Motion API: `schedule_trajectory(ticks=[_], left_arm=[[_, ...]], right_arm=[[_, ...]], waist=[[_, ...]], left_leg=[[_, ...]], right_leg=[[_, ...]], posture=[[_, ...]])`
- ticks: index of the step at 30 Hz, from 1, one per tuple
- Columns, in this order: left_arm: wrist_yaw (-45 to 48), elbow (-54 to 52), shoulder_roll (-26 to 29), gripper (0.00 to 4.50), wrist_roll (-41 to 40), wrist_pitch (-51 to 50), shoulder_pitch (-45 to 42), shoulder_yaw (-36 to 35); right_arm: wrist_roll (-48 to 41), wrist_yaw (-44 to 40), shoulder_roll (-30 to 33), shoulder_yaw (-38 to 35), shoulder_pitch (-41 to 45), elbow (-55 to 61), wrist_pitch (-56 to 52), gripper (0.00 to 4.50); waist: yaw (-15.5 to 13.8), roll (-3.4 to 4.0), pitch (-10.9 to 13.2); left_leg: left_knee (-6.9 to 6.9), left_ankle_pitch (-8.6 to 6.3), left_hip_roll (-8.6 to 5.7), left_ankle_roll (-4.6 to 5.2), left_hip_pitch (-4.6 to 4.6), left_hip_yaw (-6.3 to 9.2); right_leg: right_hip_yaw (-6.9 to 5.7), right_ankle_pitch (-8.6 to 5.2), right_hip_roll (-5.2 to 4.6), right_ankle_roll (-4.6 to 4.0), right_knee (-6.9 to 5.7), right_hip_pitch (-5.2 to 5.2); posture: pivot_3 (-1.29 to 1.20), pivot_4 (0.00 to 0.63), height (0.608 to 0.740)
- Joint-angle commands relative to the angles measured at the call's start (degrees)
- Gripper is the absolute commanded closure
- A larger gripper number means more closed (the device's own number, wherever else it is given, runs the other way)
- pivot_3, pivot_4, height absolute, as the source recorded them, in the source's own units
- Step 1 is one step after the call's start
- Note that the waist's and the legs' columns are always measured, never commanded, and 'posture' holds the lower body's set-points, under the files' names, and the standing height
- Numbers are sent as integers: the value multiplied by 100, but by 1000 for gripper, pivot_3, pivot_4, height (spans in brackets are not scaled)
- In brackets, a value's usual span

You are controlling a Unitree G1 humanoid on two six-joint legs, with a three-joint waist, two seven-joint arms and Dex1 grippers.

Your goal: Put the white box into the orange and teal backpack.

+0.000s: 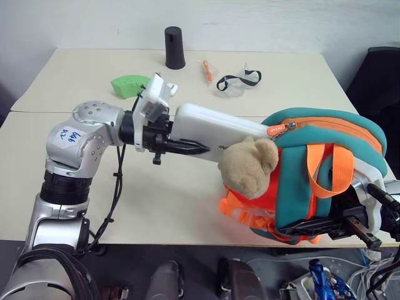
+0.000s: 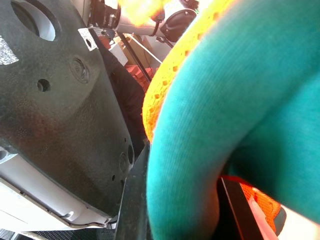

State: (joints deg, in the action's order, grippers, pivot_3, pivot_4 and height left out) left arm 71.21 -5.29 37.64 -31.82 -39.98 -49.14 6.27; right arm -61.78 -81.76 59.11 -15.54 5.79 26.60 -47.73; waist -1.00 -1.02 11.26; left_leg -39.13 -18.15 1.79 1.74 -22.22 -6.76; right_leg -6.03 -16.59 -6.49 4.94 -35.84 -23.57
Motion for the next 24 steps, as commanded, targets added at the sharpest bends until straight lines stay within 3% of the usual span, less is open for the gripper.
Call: schedule_trajectory(ticks=[1, 3, 6, 15, 24], left_arm=[[516, -264, 380, 3179, 209, 324, 119, 271], [698, -181, 543, 3179, 427, 630, 165, 421], [556, -4, 281, 3179, 319, 588, -16, 380], [-449, 75, -1056, 3179, 603, 580, -83, 667], [-1575, 204, -2293, 3179, 1210, 65, -160, 1536]], right_arm=[[-9, -46, 98, 11, 39, 31, -21, 4490], [1, -33, 90, 2, 37, 29, -22, 4490], [16, -26, 70, -6, 2, 55, -12, 4490], [-1, 16, 16, 19, -7, 150, 1, 4490], [33, 95, -77, 126, -52, 240, 72, 4490]], waist=[[5, 0, 0], [1, 0, 0], [-31, 0, 0], [-35, 0, 0], [-53, 0, 0]], left_leg=[[0, 0, 1, -1, 0, 0], [0, 0, 1, -2, 0, 0], [0, -1, -1, -2, 0, 1], [-1, 0, -10, 12, -11, 3], [-2, 3, -11, 13, -6, 4]], right_leg=[[0, -1, 0, -2, 0, -1], [-1, -2, 0, -4, -1, -2], [-1, -2, -3, -4, 0, -1], [-5, 5, -3, 9, -1, 0], [-3, 5, -6, 9, 4, 2]], posture=[[0, 150, 740], [0, 150, 740], [0, 150, 740], [0, 150, 740], [0, 150, 740]])
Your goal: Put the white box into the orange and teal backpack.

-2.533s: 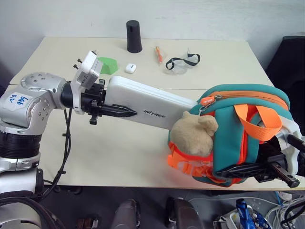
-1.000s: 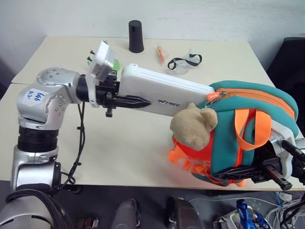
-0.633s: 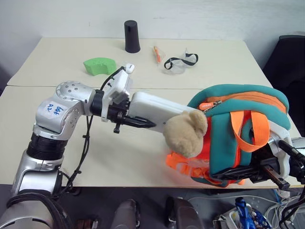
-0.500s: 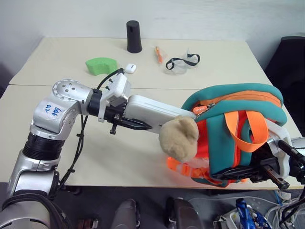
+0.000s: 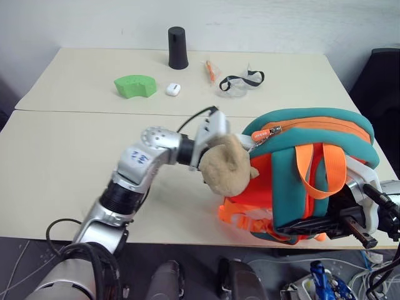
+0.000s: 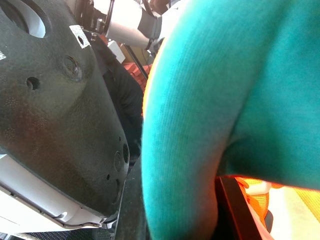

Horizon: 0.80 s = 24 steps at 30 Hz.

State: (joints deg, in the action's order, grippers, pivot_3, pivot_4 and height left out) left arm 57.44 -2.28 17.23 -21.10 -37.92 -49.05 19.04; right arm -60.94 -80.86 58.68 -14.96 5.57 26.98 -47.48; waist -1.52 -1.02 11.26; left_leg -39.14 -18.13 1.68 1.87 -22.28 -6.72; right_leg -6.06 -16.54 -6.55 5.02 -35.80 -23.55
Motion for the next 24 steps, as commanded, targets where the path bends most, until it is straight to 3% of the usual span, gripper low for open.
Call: schedule_trajectory(ticks=[1, 5, 11, 16, 24], left_arm=[[-258, -45, -323, 3179, 224, -172, -184, 363], [-291, 63, -452, 3179, 355, -216, -248, 489], [75, -137, -167, 1442, -3, -549, -278, 146], [456, -582, 425, 31, -413, -766, -292, -278], [1284, -1147, 1580, 11, -1305, -998, -247, -1092]], right_arm=[[-49, 14, -45, 81, -26, 205, 52, 4490], [-15, 41, -72, 133, -1, 175, 89, 4490], [35, 84, -99, 147, -55, 145, 169, 4500], [98, 158, -165, 162, -12, 82, 207, 4500], [262, 366, -346, 177, 41, -23, 356, 4500]], waist=[[-1, 0, 0], [-1, 0, 0], [17, 1, -1], [30, 2, -1], [20, 2, 0]], left_leg=[[0, 0, 0, 0, 0, 0], [0, 0, 0, 0, 5, 0], [0, 0, 5, -1, 5, 1], [0, 0, 8, -5, 5, 1], [0, 0, 7, -9, 3, 1]], right_leg=[[0, 0, 0, 0, 0, 0], [0, 0, -2, 0, 0, 5], [0, -1, -5, -2, 0, 4], [2, -2, -5, -4, -1, 1], [0, -3, -4, -7, -3, 0]], posture=[[0, 150, 740], [0, 150, 740], [0, 150, 740], [0, 150, 740], [0, 150, 740]])
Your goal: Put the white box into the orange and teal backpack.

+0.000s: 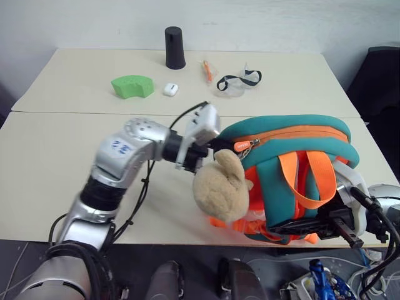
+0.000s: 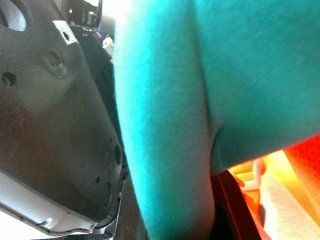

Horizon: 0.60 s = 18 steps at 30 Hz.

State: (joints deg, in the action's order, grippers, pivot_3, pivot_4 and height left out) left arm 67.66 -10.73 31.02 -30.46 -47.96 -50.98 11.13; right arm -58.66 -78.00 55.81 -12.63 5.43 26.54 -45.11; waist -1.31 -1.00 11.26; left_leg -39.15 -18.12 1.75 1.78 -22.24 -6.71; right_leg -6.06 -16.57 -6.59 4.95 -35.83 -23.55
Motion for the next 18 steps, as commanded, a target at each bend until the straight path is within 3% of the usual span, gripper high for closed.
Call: schedule_trajectory(ticks=[1, 8, 14, 18], left_arm=[[307, -313, 291, 11, -421, 1, -61, -358], [725, -464, 1079, 11, -1622, -789, -98, -1175], [147, -789, 1115, 11, -2591, -1585, -297, -1636], [-434, -962, 980, 11, -2828, -2051, -327, -1438]], right_arm=[[58, 103, -81, -46, 67, 10, 139, 4500], [570, 647, -468, 228, 357, -105, 433, 4500], [559, 817, -562, 347, 492, -87, 406, 4500], [531, 847, -576, 380, 503, -66, 388, 4500]], waist=[[-4, 0, 0], [20, 0, 0], [12, 0, 0], [10, 0, 0]], left_leg=[[0, 0, -1, 0, 0, 0], [0, 0, 1, -3, 0, -2], [0, 3, -1, -4, 0, -1], [0, 3, 0, -5, 1, 0]], right_leg=[[0, 0, 0, 0, 0, 0], [2, 0, 5, 0, -3, -3], [2, -1, 8, -1, -5, -1], [4, -1, 7, -1, -6, 0]], posture=[[0, 150, 740], [0, 150, 740], [0, 150, 740], [0, 150, 740]])
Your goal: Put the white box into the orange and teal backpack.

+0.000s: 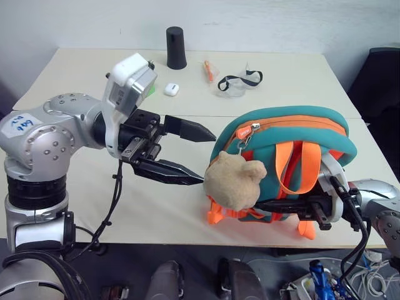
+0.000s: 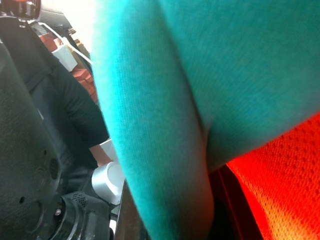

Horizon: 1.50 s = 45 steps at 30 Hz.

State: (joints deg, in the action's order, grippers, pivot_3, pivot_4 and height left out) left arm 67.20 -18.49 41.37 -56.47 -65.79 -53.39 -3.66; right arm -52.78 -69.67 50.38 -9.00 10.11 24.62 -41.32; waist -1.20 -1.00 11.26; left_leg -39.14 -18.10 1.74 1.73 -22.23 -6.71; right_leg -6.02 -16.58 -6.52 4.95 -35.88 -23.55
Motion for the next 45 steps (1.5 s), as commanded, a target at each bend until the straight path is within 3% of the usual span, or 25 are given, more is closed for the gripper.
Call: schedule_trajectory(ticks=[1, 6, 17, 20, 24, 31, 33, 38, 45], left_arm=[[-494, -159, -92, 11, -266, -326, -99, 53], [-715, -81, -203, 11, -540, -630, -77, 146], [-949, 66, -545, 11, 68, -280, -68, 921], [-1097, 241, -744, 591, 1, -333, -105, 844], [-940, 200, -632, 1822, -49, -347, -88, 814], [-171, 591, 20, 3533, 285, 78, -327, 827], [135, 884, 248, 3737, 552, 352, -498, 905], [881, 1461, 592, 3737, 1133, 1006, -833, 1119], [1690, 1718, 1032, 3737, 2164, 1949, -500, 1762]], right_arm=[[-61, 21, -36, 27, 47, 123, 3, 4500], [-140, 53, -34, -17, 69, 128, -34, 4500], [-239, 105, -32, -66, 98, 144, -82, 4500], [-262, 143, -49, -78, 66, 170, -82, 4500], [-285, 177, -45, -88, 49, 184, -81, 4500], [-349, 157, -5, -210, 16, 113, -80, 4500], [-436, 218, -42, -280, 37, 70, -122, 4500], [-502, 276, -67, -322, -10, 80, -100, 4500], [-592, 452, -198, -404, -116, 136, -60, 4500]], waist=[[-2, 0, 0], [17, 0, 0], [-4, 0, 0], [-13, 0, 0], [1, 0, 0], [-1, 0, 0], [-6, 0, 0], [-8, 0, 0], [4, 0, 0]], left_leg=[[0, 0, -1, 0, 2, -1], [0, 2, 1, -4, 4, -2], [0, 2, -1, -4, 3, -2], [0, 2, -1, -4, 3, -2], [0, 2, 0, -4, 2, -3], [1, 2, 0, -5, 2, -3], [1, 2, -2, -5, 1, -3], [3, 1, -3, -4, -1, -5], [3, 1, -1, -3, -3, -12]], right_leg=[[1, 0, 0, 0, -1, 0], [4, 0, 7, -1, -4, -2], [4, -1, 9, -1, -2, -2], [3, -1, 6, -1, -2, -1], [4, -1, 5, -1, -1, -2], [2, -2, 7, -3, -1, -4], [0, -2, 12, -4, 0, -4], [-2, -2, 18, -4, 2, -6], [-1, -3, 21, -5, -1, -12]], posture=[[0, 150, 740], [0, 150, 740], [0, 150, 740], [0, 150, 740], [0, 150, 740], [0, 150, 740], [0, 150, 740], [0, 150, 740], [0, 150, 740]])
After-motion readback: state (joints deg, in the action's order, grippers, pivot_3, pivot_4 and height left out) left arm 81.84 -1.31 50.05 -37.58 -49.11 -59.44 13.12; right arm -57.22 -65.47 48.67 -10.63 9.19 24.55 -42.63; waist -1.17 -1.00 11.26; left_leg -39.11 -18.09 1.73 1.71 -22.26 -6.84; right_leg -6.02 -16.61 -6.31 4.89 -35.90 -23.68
